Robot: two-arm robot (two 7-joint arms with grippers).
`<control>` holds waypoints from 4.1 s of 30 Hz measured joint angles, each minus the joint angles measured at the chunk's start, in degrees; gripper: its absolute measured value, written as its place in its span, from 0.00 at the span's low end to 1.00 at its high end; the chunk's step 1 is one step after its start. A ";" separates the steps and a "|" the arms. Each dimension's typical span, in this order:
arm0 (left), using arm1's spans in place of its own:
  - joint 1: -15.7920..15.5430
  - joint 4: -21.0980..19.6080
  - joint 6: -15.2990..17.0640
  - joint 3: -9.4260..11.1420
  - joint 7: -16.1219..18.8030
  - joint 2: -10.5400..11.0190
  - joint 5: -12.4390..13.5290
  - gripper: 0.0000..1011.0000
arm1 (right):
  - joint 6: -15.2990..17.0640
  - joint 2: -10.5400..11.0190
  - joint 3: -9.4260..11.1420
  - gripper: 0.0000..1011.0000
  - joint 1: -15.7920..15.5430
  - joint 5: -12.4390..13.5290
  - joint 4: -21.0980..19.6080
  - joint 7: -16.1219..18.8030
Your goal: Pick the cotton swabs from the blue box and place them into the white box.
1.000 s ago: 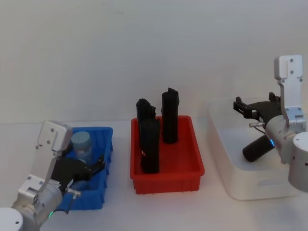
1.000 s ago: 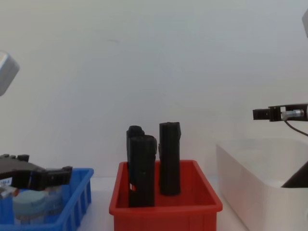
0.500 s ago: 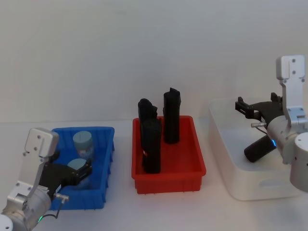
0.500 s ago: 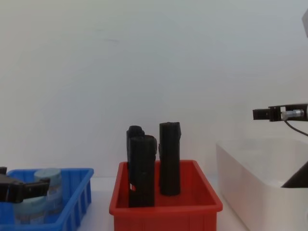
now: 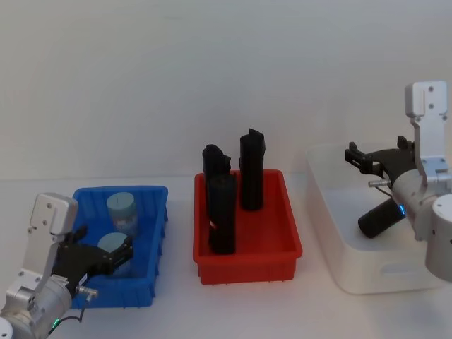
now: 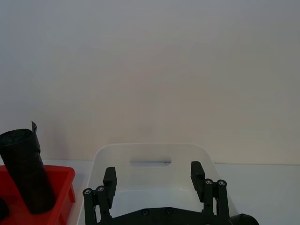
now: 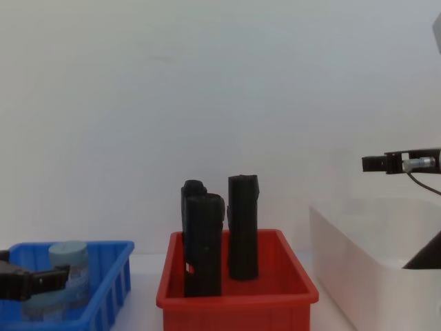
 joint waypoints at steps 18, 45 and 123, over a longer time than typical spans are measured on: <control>-2.40 4.76 -1.88 -0.17 -5.75 -1.47 -0.39 0.99 | 0.00 0.00 0.00 0.99 0.00 0.00 0.00 0.00; -3.98 6.97 2.39 -0.33 -6.70 -2.26 2.38 0.99 | 0.00 0.00 0.00 0.99 0.00 0.00 0.00 0.00; -6.14 -11.25 -2.52 -2.51 -5.99 -2.26 7.78 0.66 | -0.81 0.18 -0.40 0.99 -0.42 -0.73 -1.08 3.61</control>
